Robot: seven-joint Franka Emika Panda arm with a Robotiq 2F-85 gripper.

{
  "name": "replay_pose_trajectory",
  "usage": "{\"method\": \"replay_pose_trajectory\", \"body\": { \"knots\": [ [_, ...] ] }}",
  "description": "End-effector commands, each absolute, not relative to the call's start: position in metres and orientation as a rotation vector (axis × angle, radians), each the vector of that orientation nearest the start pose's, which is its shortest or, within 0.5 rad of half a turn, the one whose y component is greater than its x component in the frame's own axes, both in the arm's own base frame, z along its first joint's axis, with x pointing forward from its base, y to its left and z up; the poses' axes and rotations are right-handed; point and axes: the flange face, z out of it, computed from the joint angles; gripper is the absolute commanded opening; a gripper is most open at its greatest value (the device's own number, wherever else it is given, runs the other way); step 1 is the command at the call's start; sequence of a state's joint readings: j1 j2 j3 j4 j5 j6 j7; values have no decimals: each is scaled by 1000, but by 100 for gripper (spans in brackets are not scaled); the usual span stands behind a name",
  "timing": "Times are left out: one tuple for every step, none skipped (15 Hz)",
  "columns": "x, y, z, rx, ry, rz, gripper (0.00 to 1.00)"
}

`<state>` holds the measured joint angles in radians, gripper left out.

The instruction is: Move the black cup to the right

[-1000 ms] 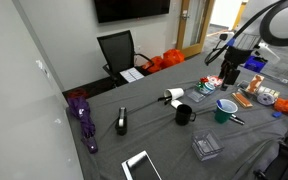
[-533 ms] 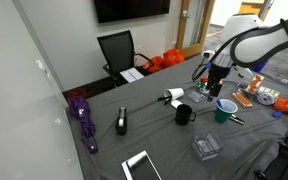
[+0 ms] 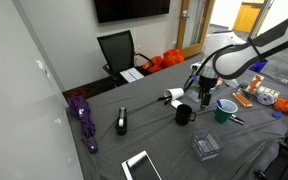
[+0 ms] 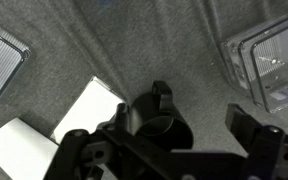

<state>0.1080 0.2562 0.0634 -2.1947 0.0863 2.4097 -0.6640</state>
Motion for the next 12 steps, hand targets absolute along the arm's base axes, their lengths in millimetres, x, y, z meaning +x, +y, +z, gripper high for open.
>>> {"method": "replay_pose_trajectory", "body": {
  "knots": [
    [555, 94, 244, -2821, -1176, 53, 100],
    [555, 95, 239, -2817, -1174, 57, 100],
    [555, 97, 235, -2813, -1171, 55, 100],
    [555, 99, 231, -2813, -1169, 43, 100],
    [555, 101, 226, -2819, -1168, 26, 100],
    [555, 103, 221, -2823, -1170, 7, 100],
    [555, 105, 216, -2829, -1177, -14, 100],
    [556, 107, 211, -2834, -1182, -33, 100],
    [557, 110, 206, -2839, -1192, -50, 100],
    [557, 111, 201, -2843, -1203, -57, 100],
    [557, 112, 197, -2853, -1217, -50, 100],
    [555, 111, 194, -2877, -1211, -36, 100]
  ]
}}
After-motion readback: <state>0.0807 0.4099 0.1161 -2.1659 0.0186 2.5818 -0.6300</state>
